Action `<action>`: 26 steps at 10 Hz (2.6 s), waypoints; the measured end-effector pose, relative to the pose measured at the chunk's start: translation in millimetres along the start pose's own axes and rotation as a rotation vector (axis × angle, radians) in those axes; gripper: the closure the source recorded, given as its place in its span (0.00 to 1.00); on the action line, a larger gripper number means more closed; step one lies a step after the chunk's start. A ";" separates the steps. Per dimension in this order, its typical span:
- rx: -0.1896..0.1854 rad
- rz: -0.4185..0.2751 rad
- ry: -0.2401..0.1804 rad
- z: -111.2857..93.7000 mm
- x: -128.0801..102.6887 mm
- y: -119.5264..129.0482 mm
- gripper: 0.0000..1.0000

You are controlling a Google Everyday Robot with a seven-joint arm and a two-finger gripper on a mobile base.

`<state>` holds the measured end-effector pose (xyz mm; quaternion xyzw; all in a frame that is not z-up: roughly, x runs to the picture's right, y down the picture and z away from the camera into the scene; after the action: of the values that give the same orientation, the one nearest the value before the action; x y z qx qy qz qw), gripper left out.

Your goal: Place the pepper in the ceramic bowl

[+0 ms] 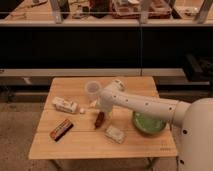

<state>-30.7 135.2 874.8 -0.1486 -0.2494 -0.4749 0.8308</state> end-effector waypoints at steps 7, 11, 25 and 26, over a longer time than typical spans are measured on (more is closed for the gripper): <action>-0.038 0.002 -0.028 12.9 -4.2 9.3 0.46; -0.052 0.010 -0.029 12.4 -3.5 11.3 0.46; -0.004 -0.016 0.004 -48.9 -11.2 13.6 0.98; 0.010 -0.011 0.017 -62.7 -11.9 20.3 0.98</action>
<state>-1.1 123.6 815.8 -0.1389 -0.2453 -0.4793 0.8311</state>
